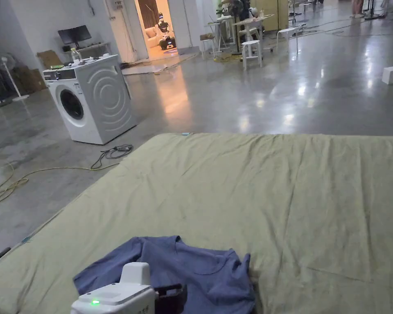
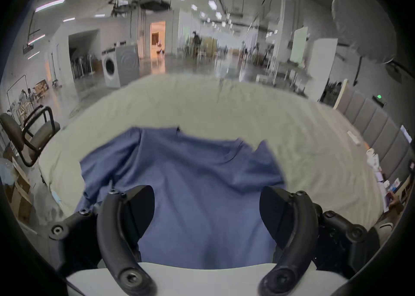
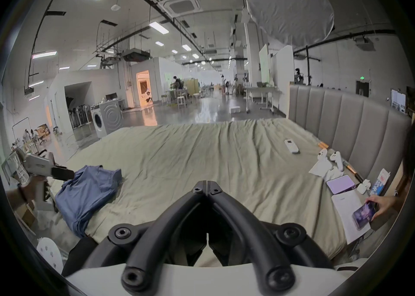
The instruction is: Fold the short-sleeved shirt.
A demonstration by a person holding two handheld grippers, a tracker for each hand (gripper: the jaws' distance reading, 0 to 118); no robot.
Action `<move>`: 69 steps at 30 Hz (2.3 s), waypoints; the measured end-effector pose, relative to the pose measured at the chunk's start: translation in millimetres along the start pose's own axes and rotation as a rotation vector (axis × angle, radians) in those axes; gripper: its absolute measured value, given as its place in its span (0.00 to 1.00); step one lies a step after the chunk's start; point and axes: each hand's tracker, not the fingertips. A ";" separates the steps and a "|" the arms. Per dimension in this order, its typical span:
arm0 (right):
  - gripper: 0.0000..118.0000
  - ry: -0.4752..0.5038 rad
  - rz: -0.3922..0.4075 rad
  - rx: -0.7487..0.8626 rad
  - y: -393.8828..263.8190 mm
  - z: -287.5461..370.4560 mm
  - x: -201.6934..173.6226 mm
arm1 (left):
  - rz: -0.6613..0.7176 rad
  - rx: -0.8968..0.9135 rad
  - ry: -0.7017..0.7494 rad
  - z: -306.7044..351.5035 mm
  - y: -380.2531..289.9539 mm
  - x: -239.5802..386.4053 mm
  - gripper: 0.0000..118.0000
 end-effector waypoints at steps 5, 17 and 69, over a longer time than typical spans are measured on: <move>0.00 -0.017 0.067 -0.068 -9.0 -12.6 -9.6 | 0.056 -0.118 0.013 -68.2 -3.0 -14.5 0.82; 0.00 -0.057 0.005 -0.176 -28.2 -26.3 3.6 | 0.002 -0.173 0.063 -120.2 -10.0 -18.6 0.63; 0.00 -0.187 -0.191 -0.164 -84.2 85.7 88.9 | -0.273 -0.327 -0.949 -15.6 -58.0 449.8 0.53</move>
